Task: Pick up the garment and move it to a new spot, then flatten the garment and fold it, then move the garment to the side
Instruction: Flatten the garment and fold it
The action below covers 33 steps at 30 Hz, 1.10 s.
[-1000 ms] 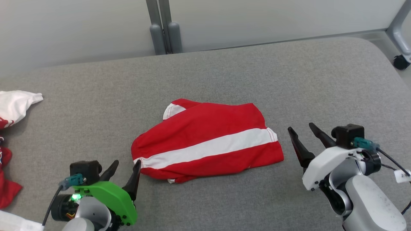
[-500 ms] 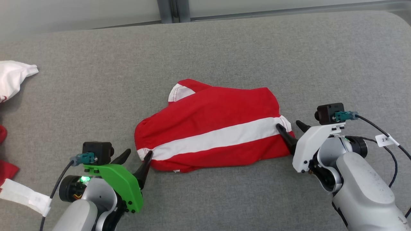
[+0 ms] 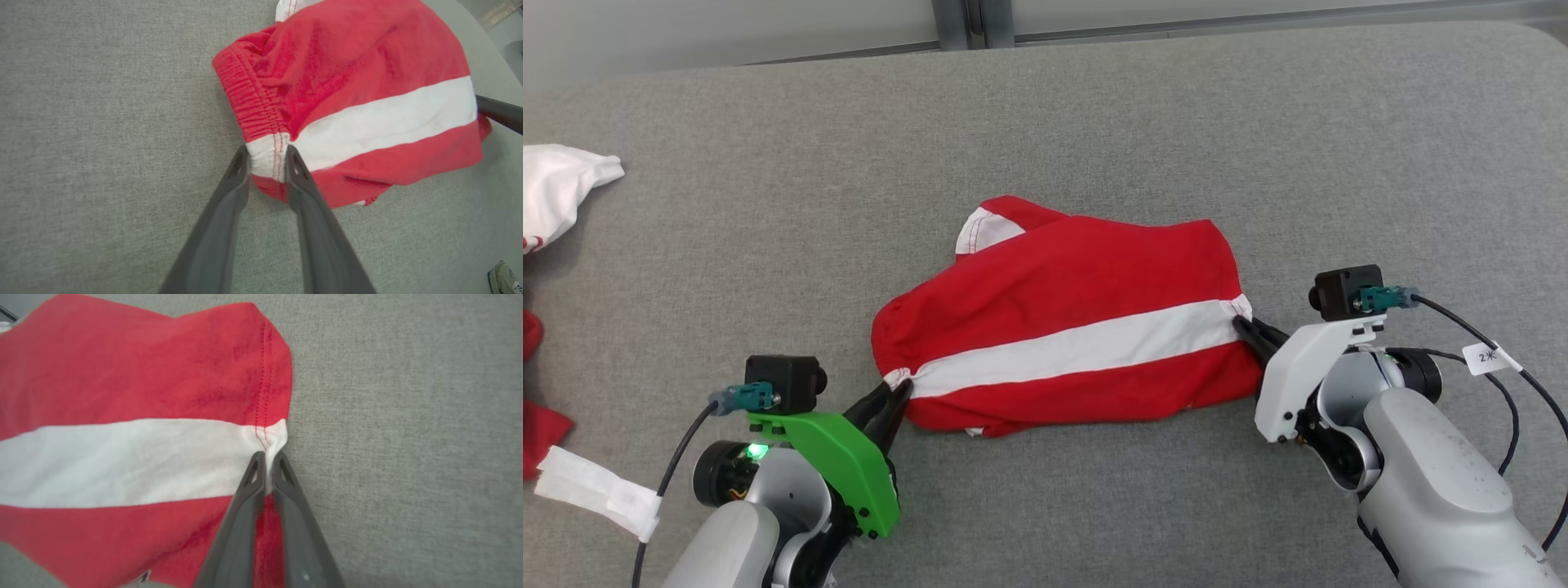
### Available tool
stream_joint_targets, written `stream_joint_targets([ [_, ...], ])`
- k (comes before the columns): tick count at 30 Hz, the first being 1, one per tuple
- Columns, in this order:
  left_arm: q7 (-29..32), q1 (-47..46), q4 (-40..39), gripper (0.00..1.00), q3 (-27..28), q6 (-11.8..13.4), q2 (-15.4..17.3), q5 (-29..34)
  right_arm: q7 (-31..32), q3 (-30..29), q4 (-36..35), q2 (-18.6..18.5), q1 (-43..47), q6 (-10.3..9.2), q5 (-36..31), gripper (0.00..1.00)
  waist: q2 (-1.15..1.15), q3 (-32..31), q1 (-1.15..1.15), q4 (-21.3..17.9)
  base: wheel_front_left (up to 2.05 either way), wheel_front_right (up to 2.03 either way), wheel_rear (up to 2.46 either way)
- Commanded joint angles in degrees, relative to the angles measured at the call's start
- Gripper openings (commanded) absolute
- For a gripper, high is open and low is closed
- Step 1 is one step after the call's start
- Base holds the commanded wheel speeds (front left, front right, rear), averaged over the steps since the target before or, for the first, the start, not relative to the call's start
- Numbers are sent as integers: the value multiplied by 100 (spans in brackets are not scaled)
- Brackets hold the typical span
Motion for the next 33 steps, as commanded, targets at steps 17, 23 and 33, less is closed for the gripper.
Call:
stream_joint_targets([
  [17, -411, -401, -544, 0, 257, -41, 277, 127, -1319, 151, -987, -213, 82, 0, 726, 0, 0, -430, 0, -133, 0, 0, 0],
  [23, -112, -1610, -362, 0, 257, -197, 494, 395, -1629, 153, -1398, -396, -656, 0, 820, 0, 0, -87, 0, -139, 0, 0, 0],
  [33, 183, -4576, 651, 0, 197, -443, 311, 627, -1541, 134, -1188, -719, -3057, 0, 887, 0, 0, 1106, 0, -54, 0, 0, 0],
])
